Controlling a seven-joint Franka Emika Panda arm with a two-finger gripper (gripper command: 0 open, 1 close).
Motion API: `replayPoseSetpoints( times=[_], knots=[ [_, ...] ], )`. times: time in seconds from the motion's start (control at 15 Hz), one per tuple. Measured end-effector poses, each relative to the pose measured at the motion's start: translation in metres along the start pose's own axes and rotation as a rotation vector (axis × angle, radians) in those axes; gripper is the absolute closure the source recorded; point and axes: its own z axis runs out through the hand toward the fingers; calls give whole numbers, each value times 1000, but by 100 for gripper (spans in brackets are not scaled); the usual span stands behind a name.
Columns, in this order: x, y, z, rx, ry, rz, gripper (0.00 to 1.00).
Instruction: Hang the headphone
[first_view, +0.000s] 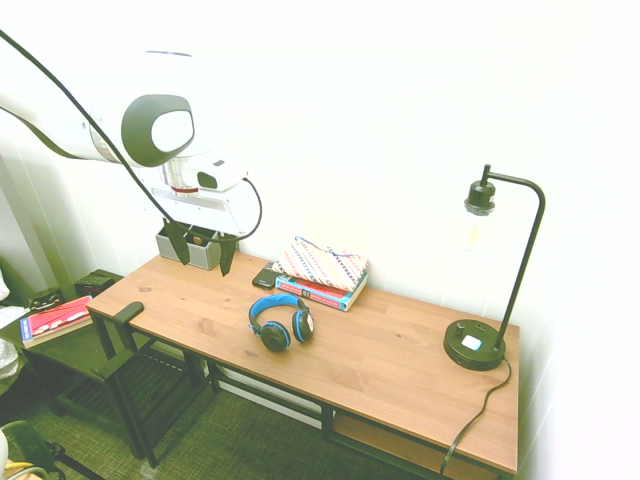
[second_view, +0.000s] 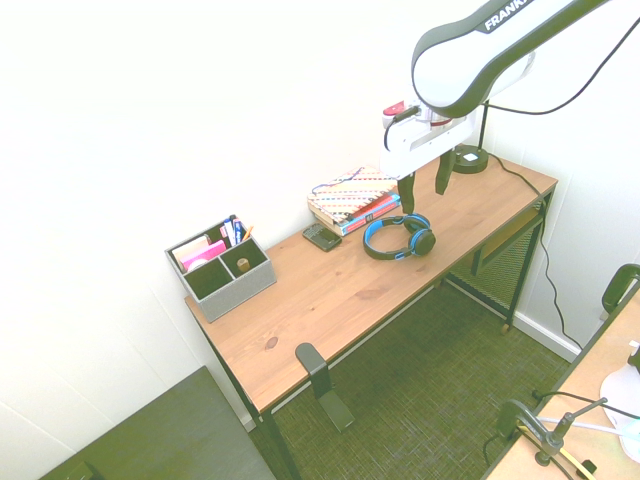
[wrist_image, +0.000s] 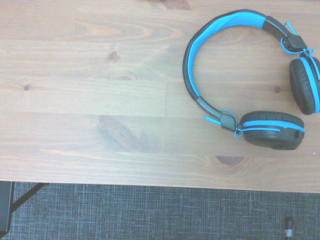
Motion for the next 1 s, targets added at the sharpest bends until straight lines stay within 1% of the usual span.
replayPoseSetpoints(
  times=[0.2,0.33,0.6,0.73,1.0],
  knots=[
    [0,-1,2,0,0,7,0],
    [1,-9,11,17,17,-2,0],
    [10,-33,63,22,55,-35,0],
    [21,-45,92,9,46,-47,0],
    [51,-70,149,-48,13,-51,0]
  ],
)
